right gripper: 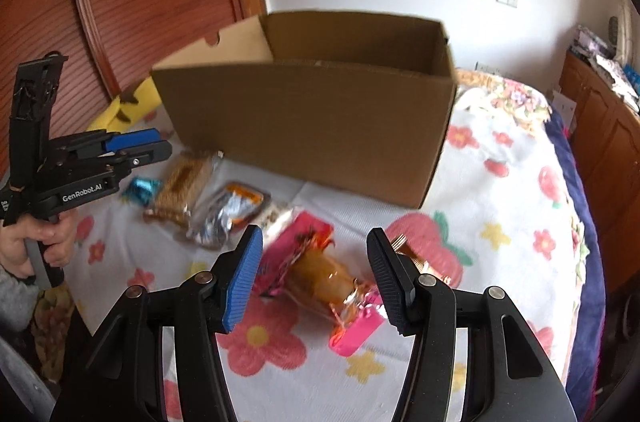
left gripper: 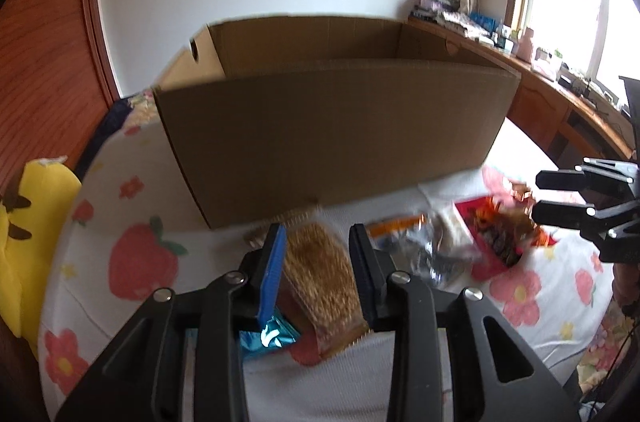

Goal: Organize snacks
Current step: 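Move the right tool to the pink-wrapped snack while the left tool approaches the grain bar, then close the right tool on the pink-wrapped snack while the left tool grasps the grain bar, then lift both snacks and carry them over the cardboard box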

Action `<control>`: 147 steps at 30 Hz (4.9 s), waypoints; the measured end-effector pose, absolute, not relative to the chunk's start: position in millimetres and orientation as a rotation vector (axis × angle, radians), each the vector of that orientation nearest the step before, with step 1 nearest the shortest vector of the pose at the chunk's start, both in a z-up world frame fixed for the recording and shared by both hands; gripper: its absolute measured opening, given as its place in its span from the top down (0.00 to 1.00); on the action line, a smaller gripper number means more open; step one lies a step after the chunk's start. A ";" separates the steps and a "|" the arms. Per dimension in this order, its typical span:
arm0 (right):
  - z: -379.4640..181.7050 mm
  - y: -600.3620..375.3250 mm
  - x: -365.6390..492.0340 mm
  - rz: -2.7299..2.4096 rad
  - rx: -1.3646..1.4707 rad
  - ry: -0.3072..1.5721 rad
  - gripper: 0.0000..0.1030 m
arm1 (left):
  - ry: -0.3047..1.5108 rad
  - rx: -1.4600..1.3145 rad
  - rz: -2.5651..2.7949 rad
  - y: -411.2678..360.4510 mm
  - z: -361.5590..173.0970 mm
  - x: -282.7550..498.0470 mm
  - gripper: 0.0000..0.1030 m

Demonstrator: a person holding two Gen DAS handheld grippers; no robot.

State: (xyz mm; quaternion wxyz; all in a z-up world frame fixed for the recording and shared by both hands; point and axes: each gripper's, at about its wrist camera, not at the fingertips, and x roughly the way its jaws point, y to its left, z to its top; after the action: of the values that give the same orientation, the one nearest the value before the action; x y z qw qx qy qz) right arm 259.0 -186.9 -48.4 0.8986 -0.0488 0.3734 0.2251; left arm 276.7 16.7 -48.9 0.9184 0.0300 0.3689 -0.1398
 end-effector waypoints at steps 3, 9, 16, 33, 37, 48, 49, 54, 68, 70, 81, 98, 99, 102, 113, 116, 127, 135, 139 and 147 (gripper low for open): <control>-57.4 -186.4 261.8 0.475 -0.098 0.798 0.45 | 0.782 0.059 -0.288 14.5 -57.1 276.3 0.68; -72.7 -184.7 265.8 0.479 -0.114 0.834 0.45 | 0.797 0.046 -0.277 16.6 -64.0 275.7 0.65; -82.7 -182.9 258.5 0.500 -0.135 0.865 0.46 | 0.809 0.030 -0.263 18.7 -66.5 275.6 0.61; -106.2 -174.4 259.6 0.461 -0.173 0.860 0.44 | 0.843 0.010 -0.242 17.6 -64.4 290.0 0.57; -108.0 -169.5 256.6 0.449 -0.206 0.847 0.44 | 0.864 -0.026 -0.233 20.2 -64.0 296.9 0.56; -108.7 -170.1 257.3 0.460 -0.197 0.845 0.44 | 0.923 -0.052 -0.220 8.9 -70.6 312.7 0.39; -108.6 -170.7 257.1 0.462 -0.196 0.844 0.43 | 0.941 -0.042 -0.223 5.6 -74.0 314.3 0.38; -108.6 -170.8 255.1 0.473 -0.192 0.843 0.43 | 0.947 0.016 -0.202 -6.4 -81.0 315.5 0.38; -107.4 -174.5 254.0 0.489 -0.172 0.841 0.43 | 0.919 0.031 -0.195 -11.9 -85.9 307.1 0.37; -107.6 -174.6 254.1 0.489 -0.173 0.841 0.43 | 0.919 0.032 -0.199 -11.5 -86.0 305.5 0.38; -108.3 -173.6 254.0 0.482 -0.182 0.842 0.43 | 0.900 0.040 -0.257 -11.0 -77.5 277.6 0.56; -108.1 -176.5 253.6 0.479 -0.152 0.837 0.49 | 0.751 0.028 -0.288 -2.3 -34.2 220.3 0.55; -107.0 -176.8 252.7 0.477 -0.153 0.832 0.50 | 0.747 0.029 -0.292 -2.1 -33.4 217.9 0.55; -105.2 -174.1 250.8 0.461 -0.184 0.831 0.51 | 0.744 0.044 -0.309 -6.6 -31.5 213.4 0.55; -93.0 -176.6 232.6 0.445 -0.200 0.805 0.54 | 0.718 0.034 -0.316 -1.4 -28.7 211.1 0.55; -86.0 -181.3 226.6 0.437 -0.195 0.785 0.54 | 0.712 0.033 -0.319 -2.1 -26.8 210.6 0.55; -49.0 -190.5 213.7 0.434 -0.176 0.710 0.54 | 0.670 0.043 -0.322 -5.4 -8.5 215.0 0.55; -17.2 -183.2 215.5 0.458 -0.179 0.637 0.54 | 0.643 0.041 -0.316 -0.6 4.1 223.7 0.55; -6.4 -179.4 219.0 0.468 -0.183 0.605 0.54 | 0.625 0.031 -0.311 4.8 9.9 228.9 0.55; 6.7 -171.2 235.5 0.482 -0.199 0.574 0.53 | 0.602 0.022 -0.294 14.8 20.4 248.5 0.55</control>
State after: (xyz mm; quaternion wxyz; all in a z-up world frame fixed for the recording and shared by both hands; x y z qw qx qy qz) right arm 235.5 -171.2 6.7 0.9257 -0.0971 0.2799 0.2352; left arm 248.5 14.8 20.4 0.9444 0.0106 0.2954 -0.1440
